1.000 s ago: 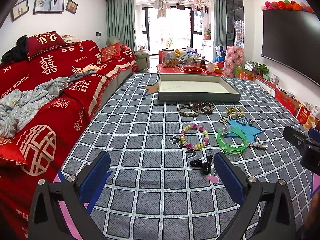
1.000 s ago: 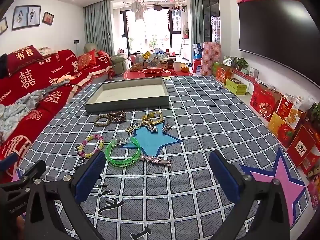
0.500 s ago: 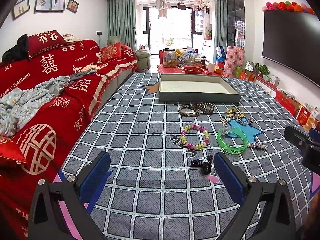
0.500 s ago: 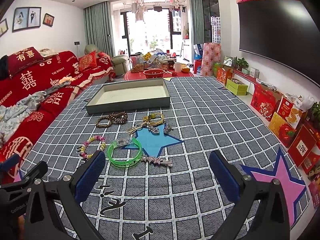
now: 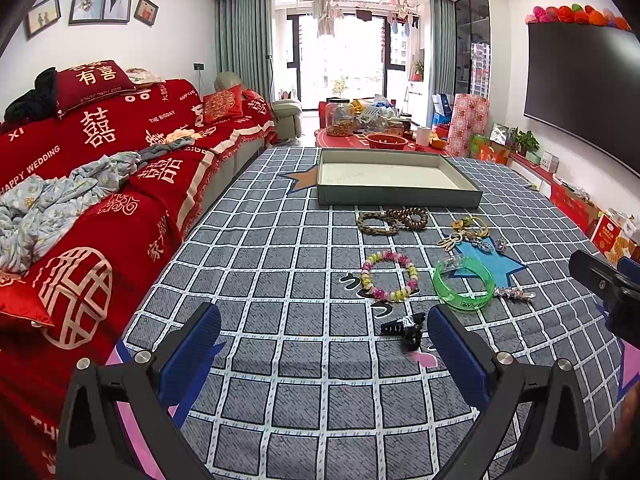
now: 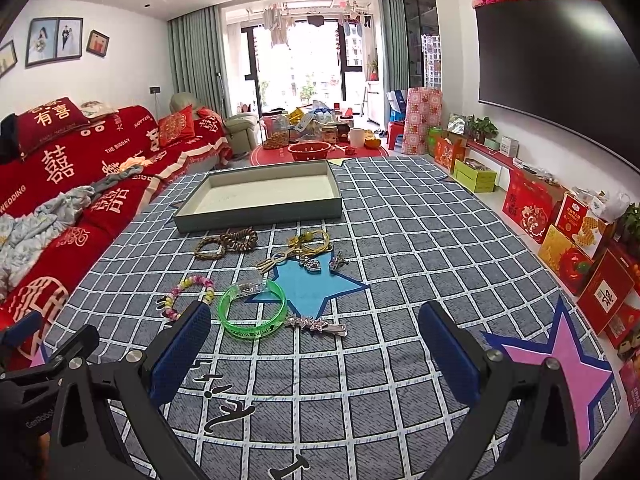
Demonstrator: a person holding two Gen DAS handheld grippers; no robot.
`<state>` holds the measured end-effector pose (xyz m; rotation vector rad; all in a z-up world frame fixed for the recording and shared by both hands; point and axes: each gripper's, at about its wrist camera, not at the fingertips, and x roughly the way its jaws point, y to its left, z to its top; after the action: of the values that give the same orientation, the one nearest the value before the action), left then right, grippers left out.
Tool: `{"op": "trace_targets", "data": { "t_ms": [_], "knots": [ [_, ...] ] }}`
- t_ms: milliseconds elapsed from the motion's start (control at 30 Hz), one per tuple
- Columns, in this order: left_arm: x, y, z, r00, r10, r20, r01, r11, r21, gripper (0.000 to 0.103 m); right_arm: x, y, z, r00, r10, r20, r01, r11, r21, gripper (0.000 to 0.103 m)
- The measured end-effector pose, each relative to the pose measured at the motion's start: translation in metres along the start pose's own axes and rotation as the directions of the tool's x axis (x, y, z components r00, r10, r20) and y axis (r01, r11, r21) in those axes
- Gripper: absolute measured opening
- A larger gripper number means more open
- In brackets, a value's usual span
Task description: Organize jewelry
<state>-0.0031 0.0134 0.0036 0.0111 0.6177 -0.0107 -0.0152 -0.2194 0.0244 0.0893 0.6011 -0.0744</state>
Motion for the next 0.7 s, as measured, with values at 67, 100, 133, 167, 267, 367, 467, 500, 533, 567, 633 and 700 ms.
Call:
{"op": "trace_targets", "data": {
  "t_ms": [67,100,133,167,267,367,467,500,533,567,633,700],
  "knots": [
    [0.0000,0.0000,0.0000,1.000,0.001,0.000,-0.001,1.000,0.000,0.103,0.0000,0.0000,0.0001,1.000,0.000,0.000,0.000,1.000,0.000,0.103],
    [0.0000,0.0000,0.0001,1.000,0.000,0.000,0.000,1.000,0.000,0.103,-0.0004,0.0010,0.0006,1.000,0.002,0.002,-0.002,1.000,0.001,0.103],
    [0.0000,0.0000,0.0001,1.000,-0.001,-0.001,0.001,1.000,0.000,0.103,0.0000,0.0005,0.0005,1.000,0.001,0.002,-0.001,1.000,0.001,0.103],
    [-0.0001,-0.0002,0.0003,1.000,-0.001,-0.001,0.001,1.000,0.000,0.103,0.0001,0.0010,0.0008,1.000,0.001,0.002,-0.001,1.000,0.001,0.103],
    [0.0001,-0.0009,0.0011,1.000,-0.001,0.000,0.001,1.000,0.000,0.103,-0.0001,0.0002,0.0006,1.000,0.001,0.001,-0.001,1.000,0.002,0.103],
    [-0.0001,-0.0011,0.0018,1.000,-0.002,0.001,0.002,1.000,0.001,0.103,-0.0008,0.0014,0.0015,1.000,0.004,0.004,-0.004,1.000,0.003,0.103],
    [-0.0001,-0.0012,0.0021,1.000,-0.001,0.000,0.001,1.000,-0.001,0.103,-0.0009,0.0009,0.0014,1.000,0.004,0.004,-0.004,1.000,0.003,0.103],
    [0.0000,-0.0011,0.0016,1.000,-0.002,0.001,0.002,1.000,0.000,0.103,-0.0009,0.0008,0.0014,1.000,0.004,0.004,-0.004,1.000,0.003,0.103],
    [0.0000,-0.0012,0.0015,1.000,-0.001,0.001,0.001,1.000,0.000,0.103,-0.0009,0.0013,0.0017,1.000,0.004,0.003,-0.004,1.000,0.004,0.103],
    [0.0000,-0.0013,0.0016,1.000,0.000,0.001,0.000,1.000,-0.001,0.103,-0.0010,0.0009,0.0014,1.000,0.005,0.004,-0.005,1.000,0.004,0.103],
    [-0.0002,-0.0018,0.0020,1.000,-0.001,0.001,0.001,1.000,-0.001,0.103,-0.0012,0.0021,0.0020,1.000,0.006,0.003,-0.006,1.000,0.006,0.103],
    [-0.0004,-0.0018,0.0019,1.000,-0.001,0.001,0.001,1.000,0.000,0.103,-0.0010,0.0010,0.0011,1.000,0.006,0.003,-0.006,1.000,0.005,0.103]
  ]
}}
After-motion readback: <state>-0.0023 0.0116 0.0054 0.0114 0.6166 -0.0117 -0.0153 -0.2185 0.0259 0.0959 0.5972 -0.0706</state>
